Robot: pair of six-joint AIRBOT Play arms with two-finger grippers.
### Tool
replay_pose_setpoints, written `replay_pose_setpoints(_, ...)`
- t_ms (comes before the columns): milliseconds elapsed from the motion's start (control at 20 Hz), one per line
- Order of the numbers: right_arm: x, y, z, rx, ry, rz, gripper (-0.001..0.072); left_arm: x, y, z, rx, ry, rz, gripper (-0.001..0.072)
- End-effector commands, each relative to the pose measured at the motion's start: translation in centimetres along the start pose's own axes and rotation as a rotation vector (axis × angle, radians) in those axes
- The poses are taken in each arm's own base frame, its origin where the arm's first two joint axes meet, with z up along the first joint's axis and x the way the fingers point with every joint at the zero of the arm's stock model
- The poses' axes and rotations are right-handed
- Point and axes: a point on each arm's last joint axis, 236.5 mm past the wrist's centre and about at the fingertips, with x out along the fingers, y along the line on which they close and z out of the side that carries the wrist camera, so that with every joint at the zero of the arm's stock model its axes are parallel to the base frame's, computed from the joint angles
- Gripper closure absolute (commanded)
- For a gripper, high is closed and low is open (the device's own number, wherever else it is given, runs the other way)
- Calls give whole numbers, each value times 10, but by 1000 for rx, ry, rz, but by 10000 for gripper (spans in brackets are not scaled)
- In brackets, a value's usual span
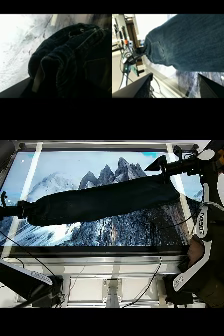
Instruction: Fold the clothes and pants, and hang the long-sleeved shirts on hangers.
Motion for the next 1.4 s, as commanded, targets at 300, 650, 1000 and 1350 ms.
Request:
replay_pose_setpoints(300, 40, 42, -24, -56, 56, 62, 214, 8, -23, -19, 67, 93, -74, 672)
replay_pose_setpoints(650, 129, 114, -72, -352, 66, 127, 696, -55, -113, -18, 237, 52, -80, 675)
replay_pose_setpoints(1000, 258, 125, -158, -356, 188, 179, 700, -105, -221, -44, 294, 12, -35, 674)
replay_pose_setpoints(1350, 338, 98, -200, -199, 258, 211, 701, -57, -312, -90, 364, 146, -73, 673)
